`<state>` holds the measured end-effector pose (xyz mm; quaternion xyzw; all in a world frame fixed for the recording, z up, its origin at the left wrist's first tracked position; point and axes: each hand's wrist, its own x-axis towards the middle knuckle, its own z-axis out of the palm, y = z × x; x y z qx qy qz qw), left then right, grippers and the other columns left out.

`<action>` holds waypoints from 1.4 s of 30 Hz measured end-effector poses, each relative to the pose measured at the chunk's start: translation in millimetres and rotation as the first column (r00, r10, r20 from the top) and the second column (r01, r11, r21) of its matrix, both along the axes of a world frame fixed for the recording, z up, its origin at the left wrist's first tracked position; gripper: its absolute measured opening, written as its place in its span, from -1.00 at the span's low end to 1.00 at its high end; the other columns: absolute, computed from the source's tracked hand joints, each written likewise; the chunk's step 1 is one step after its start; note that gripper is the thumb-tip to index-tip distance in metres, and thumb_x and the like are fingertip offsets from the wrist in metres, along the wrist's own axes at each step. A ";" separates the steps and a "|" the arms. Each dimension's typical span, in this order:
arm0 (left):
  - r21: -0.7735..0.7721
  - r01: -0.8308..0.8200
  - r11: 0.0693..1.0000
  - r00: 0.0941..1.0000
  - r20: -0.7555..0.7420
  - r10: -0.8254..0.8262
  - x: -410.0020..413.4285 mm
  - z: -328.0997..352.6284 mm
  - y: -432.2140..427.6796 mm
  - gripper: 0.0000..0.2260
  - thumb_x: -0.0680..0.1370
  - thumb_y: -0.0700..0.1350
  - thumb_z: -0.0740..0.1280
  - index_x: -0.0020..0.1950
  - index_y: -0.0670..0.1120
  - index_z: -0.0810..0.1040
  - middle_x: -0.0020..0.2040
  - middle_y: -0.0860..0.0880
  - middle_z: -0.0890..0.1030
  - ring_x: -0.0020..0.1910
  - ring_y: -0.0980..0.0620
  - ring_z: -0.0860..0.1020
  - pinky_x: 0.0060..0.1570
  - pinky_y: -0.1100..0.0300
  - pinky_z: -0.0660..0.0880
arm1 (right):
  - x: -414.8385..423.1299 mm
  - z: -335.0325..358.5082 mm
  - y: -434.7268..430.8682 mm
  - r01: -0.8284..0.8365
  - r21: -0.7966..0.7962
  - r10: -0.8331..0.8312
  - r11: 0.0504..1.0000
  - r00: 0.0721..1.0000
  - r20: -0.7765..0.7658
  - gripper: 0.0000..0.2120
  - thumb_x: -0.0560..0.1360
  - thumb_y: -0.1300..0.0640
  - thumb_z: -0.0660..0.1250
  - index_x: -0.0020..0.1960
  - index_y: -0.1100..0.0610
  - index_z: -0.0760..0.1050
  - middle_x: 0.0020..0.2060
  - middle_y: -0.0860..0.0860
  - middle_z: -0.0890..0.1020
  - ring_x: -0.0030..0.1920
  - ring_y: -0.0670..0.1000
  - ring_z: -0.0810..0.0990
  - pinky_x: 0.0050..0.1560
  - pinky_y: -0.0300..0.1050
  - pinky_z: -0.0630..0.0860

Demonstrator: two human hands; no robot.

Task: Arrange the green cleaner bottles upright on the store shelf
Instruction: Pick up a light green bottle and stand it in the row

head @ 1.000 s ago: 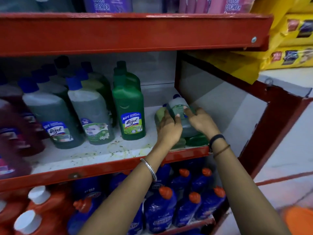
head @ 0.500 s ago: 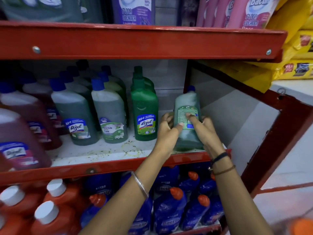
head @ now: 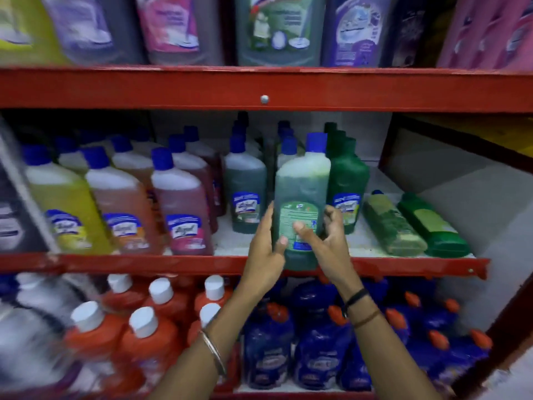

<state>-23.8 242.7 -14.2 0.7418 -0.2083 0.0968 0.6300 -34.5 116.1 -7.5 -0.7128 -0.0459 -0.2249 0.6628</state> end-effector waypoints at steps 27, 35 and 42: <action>-0.030 -0.421 0.907 0.903 0.078 0.422 12.8 -29.4 53.0 -0.56 0.40 -0.51 0.05 0.15 -0.20 0.51 0.04 -0.08 0.50 0.04 0.04 0.46 0.14 0.24 0.40 | 59.4 -10.2 49.1 -0.098 -0.357 0.045 0.929 0.987 -0.152 -0.39 0.38 -0.04 0.34 0.39 0.05 0.31 0.10 -0.07 0.38 0.18 0.00 0.45 0.30 0.02 0.42; -0.054 -0.293 0.954 0.945 0.131 0.298 12.8 -22.2 63.0 -0.53 0.31 -0.52 0.04 0.02 -0.17 0.55 -0.01 -0.05 0.52 -0.05 0.18 0.53 0.04 0.43 0.44 | 56.1 -0.1 65.2 -0.067 -0.274 0.047 0.959 0.996 -0.081 -0.56 0.38 0.07 0.45 0.21 0.09 0.41 0.07 0.00 0.61 0.07 -0.04 0.60 0.01 -0.26 0.53; 0.188 -0.255 0.949 0.953 -0.120 0.280 33.0 -10.4 55.2 -0.41 0.38 -0.42 0.16 0.41 -0.20 0.18 0.32 -0.22 0.41 0.25 -0.14 0.42 0.20 0.12 0.38 | 59.7 6.0 49.6 -0.250 -0.127 0.236 0.960 0.965 -0.113 -0.64 0.43 0.25 0.39 0.20 0.12 0.45 0.03 -0.04 0.62 -0.01 -0.20 0.64 -0.05 -0.35 0.56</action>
